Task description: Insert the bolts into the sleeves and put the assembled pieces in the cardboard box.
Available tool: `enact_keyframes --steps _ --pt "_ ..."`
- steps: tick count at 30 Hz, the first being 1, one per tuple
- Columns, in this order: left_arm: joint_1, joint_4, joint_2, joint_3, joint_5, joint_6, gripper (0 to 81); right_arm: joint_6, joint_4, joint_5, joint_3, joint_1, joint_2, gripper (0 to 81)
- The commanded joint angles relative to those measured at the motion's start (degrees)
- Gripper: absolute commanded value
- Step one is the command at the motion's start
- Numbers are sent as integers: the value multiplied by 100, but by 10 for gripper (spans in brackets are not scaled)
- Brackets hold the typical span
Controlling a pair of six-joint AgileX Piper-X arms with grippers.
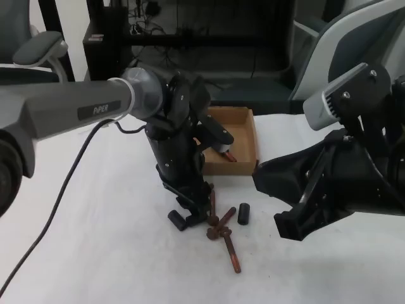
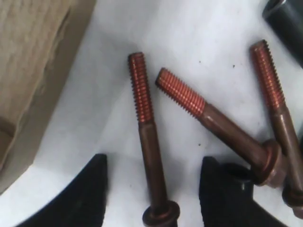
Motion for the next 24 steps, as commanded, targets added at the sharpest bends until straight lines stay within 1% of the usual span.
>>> enact_keyframes --steps 1,4,5,8,14,18,21,24 --pt "-33 -185 59 -16 -60 -50 487 -46 -32 -60 -81 -31 -55 6" --pt "-33 -184 59 -16 -15 -50 281 -46 -32 -60 -81 -31 -55 6" --pt "-33 -184 59 -16 -9 -50 228 -46 -32 -60 -81 -31 -55 6" --pt "-33 -166 59 -16 -10 -50 136 -46 -43 -60 -81 -31 -52 6" --pt "-33 76 44 -16 -72 -50 6 -46 -83 -60 -81 -31 -62 6" --pt "-33 195 -21 -46 -100 -100 17 -46 -83 -60 -81 -31 -62 6" --pt "-33 264 -115 -52 -330 -229 17 -46 -83 -60 -81 -31 -62 6" --pt "8 278 -291 -52 -374 -227 17 -46 -83 -60 -81 -31 -62 6"
